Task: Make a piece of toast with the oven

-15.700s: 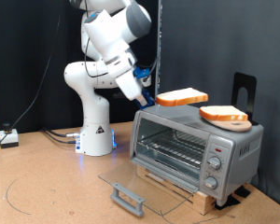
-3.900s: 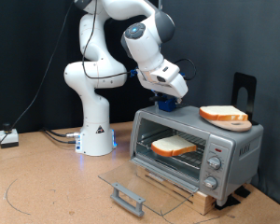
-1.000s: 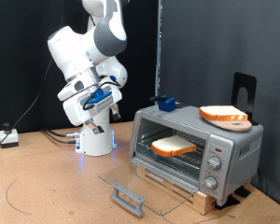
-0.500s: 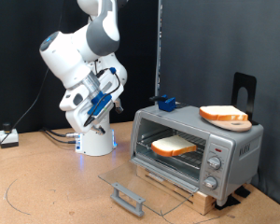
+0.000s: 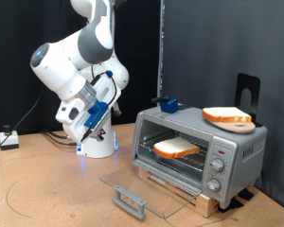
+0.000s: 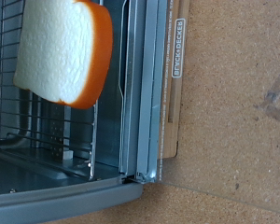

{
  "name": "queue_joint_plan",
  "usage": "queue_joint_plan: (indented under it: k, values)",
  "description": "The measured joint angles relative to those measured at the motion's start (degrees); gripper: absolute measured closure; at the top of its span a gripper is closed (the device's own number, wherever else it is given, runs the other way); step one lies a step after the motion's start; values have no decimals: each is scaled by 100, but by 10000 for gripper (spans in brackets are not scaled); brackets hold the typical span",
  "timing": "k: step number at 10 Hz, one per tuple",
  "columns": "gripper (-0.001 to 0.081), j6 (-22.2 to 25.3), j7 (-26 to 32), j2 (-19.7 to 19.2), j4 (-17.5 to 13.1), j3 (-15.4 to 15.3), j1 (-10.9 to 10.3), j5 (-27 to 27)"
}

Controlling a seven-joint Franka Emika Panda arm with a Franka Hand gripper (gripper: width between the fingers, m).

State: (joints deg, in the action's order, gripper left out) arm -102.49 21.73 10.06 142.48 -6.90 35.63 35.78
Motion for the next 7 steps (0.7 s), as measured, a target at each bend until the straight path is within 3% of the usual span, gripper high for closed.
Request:
queue_joint_plan:
  k: [3,7]
  values:
    - [-3,-205,-116,-667,-219,129,133,-2]
    - [-3,83,137,-807,-209,186,139,85]
